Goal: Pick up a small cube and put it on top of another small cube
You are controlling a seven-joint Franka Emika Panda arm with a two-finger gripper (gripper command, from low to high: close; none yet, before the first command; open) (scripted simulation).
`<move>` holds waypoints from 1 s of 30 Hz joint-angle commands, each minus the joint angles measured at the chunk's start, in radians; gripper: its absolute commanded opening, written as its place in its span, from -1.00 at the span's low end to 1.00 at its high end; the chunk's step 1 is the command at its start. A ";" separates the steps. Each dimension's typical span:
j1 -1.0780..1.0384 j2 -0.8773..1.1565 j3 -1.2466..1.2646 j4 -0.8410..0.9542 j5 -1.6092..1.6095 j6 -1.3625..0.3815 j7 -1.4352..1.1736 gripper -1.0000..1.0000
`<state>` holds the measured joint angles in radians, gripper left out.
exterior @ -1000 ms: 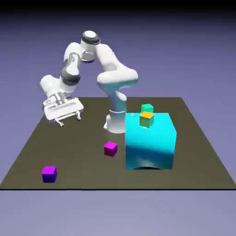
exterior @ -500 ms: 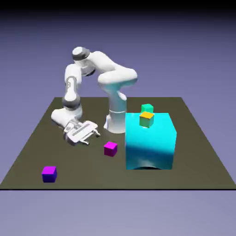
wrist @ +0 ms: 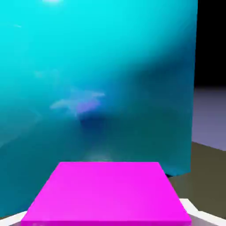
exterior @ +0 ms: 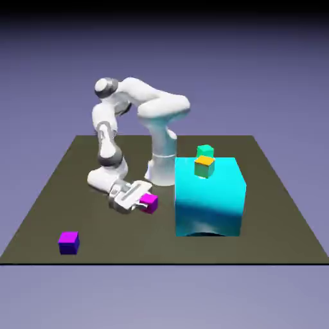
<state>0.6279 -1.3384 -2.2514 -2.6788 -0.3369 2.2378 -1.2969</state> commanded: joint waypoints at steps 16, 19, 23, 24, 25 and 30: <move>0.175 -0.126 0.580 -0.230 0.127 0.226 0.512 -1.00; 0.207 -0.158 0.689 -0.292 0.160 0.281 0.610 -1.00; 0.221 -0.199 0.737 -0.375 0.202 0.342 0.662 -1.00; 0.221 -0.199 0.737 -0.375 0.202 0.342 0.662 -1.00; 0.257 -0.191 0.722 -0.377 0.197 0.381 0.654 -1.00; 0.438 -0.149 0.652 -0.384 0.177 0.574 0.615 -1.00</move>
<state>1.0658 -1.4875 -1.5995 -3.0623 -0.1601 2.8103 -0.6819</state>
